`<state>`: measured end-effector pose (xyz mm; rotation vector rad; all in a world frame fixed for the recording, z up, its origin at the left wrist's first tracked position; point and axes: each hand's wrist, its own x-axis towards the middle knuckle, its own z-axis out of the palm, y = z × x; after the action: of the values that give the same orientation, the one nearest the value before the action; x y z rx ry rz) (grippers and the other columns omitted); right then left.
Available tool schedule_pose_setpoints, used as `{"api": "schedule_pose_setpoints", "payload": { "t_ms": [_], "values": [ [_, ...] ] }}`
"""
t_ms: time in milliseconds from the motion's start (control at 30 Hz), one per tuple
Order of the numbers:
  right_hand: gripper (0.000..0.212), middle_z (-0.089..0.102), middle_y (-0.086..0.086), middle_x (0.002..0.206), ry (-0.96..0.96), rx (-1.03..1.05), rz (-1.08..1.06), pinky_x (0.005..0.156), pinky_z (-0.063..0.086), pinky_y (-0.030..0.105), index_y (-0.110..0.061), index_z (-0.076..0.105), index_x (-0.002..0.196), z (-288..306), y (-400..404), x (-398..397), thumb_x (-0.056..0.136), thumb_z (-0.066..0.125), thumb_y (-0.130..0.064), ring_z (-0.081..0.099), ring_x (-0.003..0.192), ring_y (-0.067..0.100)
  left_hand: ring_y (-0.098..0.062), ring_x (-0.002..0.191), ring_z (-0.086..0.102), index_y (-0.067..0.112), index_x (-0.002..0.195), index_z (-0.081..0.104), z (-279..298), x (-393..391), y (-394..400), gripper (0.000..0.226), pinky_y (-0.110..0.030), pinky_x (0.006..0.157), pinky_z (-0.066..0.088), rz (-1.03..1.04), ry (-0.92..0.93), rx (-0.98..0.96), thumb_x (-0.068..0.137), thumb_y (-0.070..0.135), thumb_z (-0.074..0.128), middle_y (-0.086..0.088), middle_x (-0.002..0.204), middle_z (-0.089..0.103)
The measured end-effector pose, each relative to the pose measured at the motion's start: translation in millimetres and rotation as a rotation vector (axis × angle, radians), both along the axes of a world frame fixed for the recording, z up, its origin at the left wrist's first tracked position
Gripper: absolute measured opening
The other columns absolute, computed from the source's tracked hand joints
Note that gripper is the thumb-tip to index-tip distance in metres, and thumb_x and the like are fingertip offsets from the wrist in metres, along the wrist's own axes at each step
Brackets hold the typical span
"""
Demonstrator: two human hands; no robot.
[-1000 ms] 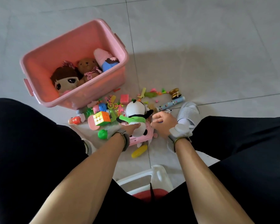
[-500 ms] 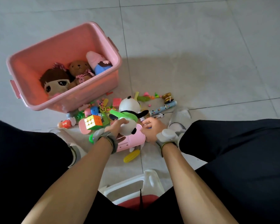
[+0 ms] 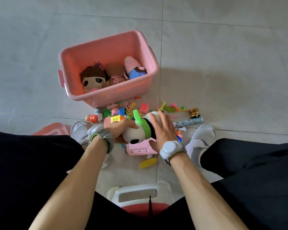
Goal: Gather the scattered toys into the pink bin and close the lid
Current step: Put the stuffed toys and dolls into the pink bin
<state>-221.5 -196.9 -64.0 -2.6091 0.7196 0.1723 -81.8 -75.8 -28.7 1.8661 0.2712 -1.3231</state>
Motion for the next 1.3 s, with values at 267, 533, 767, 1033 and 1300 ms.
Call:
{"api": "schedule_pose_setpoints", "payload": {
  "t_ms": [267,533,767,1033,1300],
  "values": [
    [0.080,0.037,0.007,0.144,-0.195,0.069,0.008,0.100,0.041,0.040,-0.022,0.042,0.140,1.7,2.6,5.2,0.066,0.070,-0.011,0.041,0.127,0.034,-0.023,0.079,0.065,0.015,0.104,0.061,14.0,7.9,17.9,0.059,-0.031,0.061,0.054,-0.146,0.050,-0.076,0.056,0.047,0.075,-0.009,0.090,0.068],
    [0.055,0.055,-0.014,0.097,-0.179,0.867,-0.531,0.085,0.050,0.030,-0.023,0.046,0.115,14.5,-2.6,2.4,0.073,0.079,-0.036,0.058,0.097,0.016,-0.023,0.098,0.058,0.019,0.110,0.069,0.5,14.1,15.6,0.041,-0.034,0.080,0.048,0.028,-0.060,-0.242,0.079,0.045,0.068,-0.005,0.105,0.065],
    [0.008,0.071,-0.005,0.092,-0.162,0.990,-0.550,0.090,0.055,0.044,-0.036,0.069,0.089,19.6,-8.1,12.3,0.085,0.065,-0.042,0.067,0.096,0.025,-0.024,0.096,0.064,0.027,0.132,0.051,2.2,-4.0,7.5,0.058,-0.036,0.082,0.054,-0.087,-0.089,-0.219,0.080,0.017,0.075,-0.011,0.116,0.062],
    [0.039,0.064,0.010,0.077,0.006,0.925,-0.452,0.049,0.056,0.028,-0.007,0.060,0.090,53.4,-22.2,54.4,0.087,0.063,-0.046,0.066,0.060,0.025,-0.026,0.093,0.068,0.032,0.130,0.051,23.5,20.2,3.6,0.063,-0.040,0.070,0.060,-0.116,-0.156,-0.210,0.075,0.030,0.081,-0.006,0.118,0.064],
    [0.029,0.054,0.004,0.066,0.116,0.800,-0.200,0.041,0.051,0.024,-0.017,0.048,0.071,89.3,-36.0,102.5,0.095,0.057,-0.031,0.059,0.052,0.019,-0.022,0.095,0.068,0.031,0.115,0.056,45.7,61.7,-0.2,0.076,-0.050,0.071,0.060,-0.170,-0.307,-0.144,0.047,0.044,0.086,0.002,0.111,0.064]
  ]
}}
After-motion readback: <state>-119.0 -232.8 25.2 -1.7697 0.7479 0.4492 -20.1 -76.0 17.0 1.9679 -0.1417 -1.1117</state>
